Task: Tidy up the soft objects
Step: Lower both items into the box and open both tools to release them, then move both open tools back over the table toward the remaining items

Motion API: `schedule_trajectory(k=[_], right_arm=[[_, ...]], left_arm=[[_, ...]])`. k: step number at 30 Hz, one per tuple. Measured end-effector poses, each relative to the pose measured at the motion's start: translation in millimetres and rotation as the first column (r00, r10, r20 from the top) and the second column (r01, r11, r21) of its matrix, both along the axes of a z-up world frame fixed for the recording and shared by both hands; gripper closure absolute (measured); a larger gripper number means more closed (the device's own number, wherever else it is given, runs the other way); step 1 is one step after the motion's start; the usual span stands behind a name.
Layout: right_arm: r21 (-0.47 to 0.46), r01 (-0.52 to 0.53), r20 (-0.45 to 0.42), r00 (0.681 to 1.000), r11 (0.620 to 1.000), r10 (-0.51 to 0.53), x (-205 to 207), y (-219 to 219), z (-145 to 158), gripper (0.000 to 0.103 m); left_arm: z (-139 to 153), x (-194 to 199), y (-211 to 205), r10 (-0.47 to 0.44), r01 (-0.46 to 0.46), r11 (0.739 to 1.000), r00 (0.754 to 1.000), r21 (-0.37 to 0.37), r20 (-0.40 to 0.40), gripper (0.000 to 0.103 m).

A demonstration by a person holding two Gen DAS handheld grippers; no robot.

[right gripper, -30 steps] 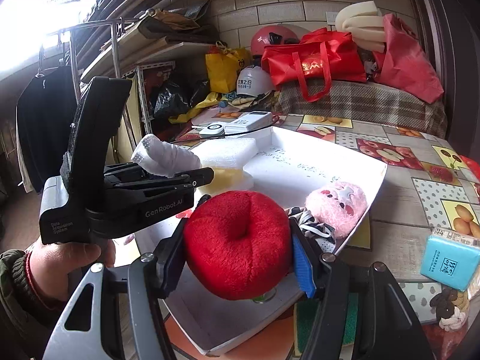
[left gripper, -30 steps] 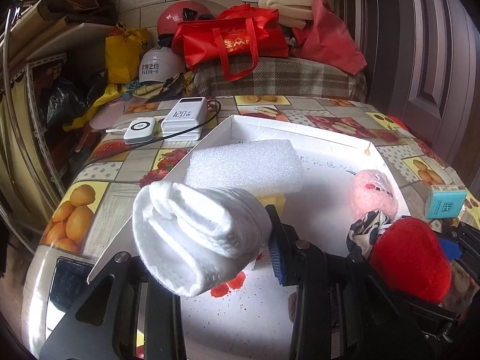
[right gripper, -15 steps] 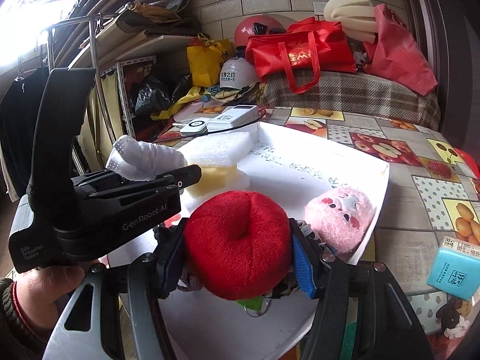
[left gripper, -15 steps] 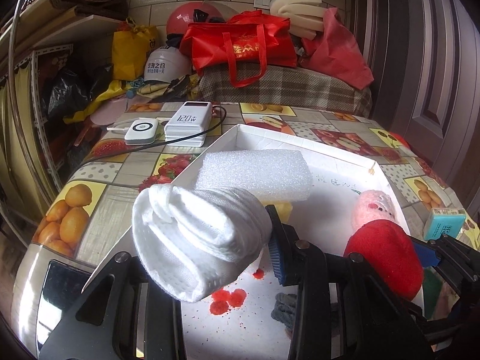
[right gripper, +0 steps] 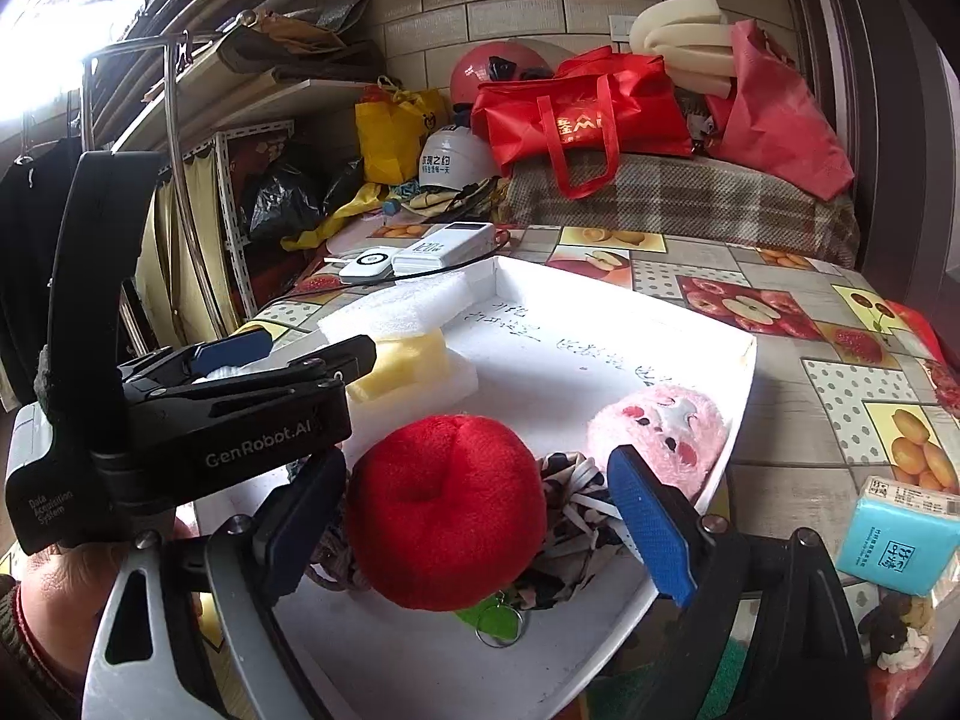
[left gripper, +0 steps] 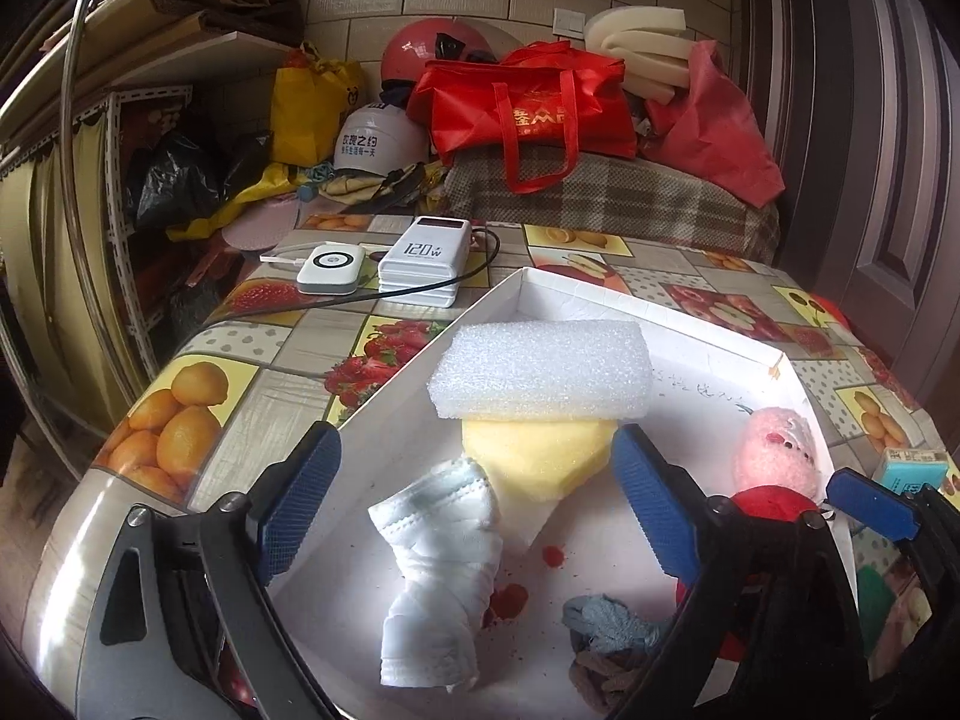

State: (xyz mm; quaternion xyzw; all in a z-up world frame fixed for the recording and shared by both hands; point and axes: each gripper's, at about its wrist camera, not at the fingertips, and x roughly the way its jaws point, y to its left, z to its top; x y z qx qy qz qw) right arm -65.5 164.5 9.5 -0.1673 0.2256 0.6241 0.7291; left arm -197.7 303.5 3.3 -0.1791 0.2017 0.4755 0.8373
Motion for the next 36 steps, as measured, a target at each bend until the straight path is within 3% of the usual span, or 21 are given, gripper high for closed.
schedule_trajectory(k=[2, 15, 20, 24, 32, 36], right_arm=[[0.012, -0.001, 0.016, 1.000, 1.000, 0.000, -2, -1, 1, 0.000], [0.076, 0.019, 0.083, 0.996, 0.997, -0.025, -11, -17, 7, 0.000], [0.061, 0.071, 0.140, 0.987, 0.996, -0.079, -15, -24, 6, 0.000], [0.094, 0.047, 0.116, 0.992, 0.994, -0.058, -11, -36, 8, 0.000], [0.151, 0.095, 0.051, 0.993, 0.984, -0.104, 14, -65, 12, 0.000], [0.199, 0.140, 0.041, 0.988, 0.970, -0.151, 35, -90, 18, 0.000]], left_arm=[[3, -5, -6, 0.025, -0.026, 0.999, 1.000, 0.034, 0.013, 0.000], [17, -18, -45, 0.048, -0.064, 0.967, 0.996, 0.246, 0.070, 0.000], [17, -15, -55, -0.012, -0.002, 0.969, 0.998, 0.248, 0.056, 0.000], [17, -13, -64, -0.050, 0.034, 0.971, 0.997, 0.235, 0.061, 0.000], [11, -4, -70, -0.171, 0.161, 0.983, 0.979, 0.091, 0.111, 0.000], [14, 18, -94, -0.245, 0.241, 0.958, 0.969, 0.155, 0.005, 0.000]])
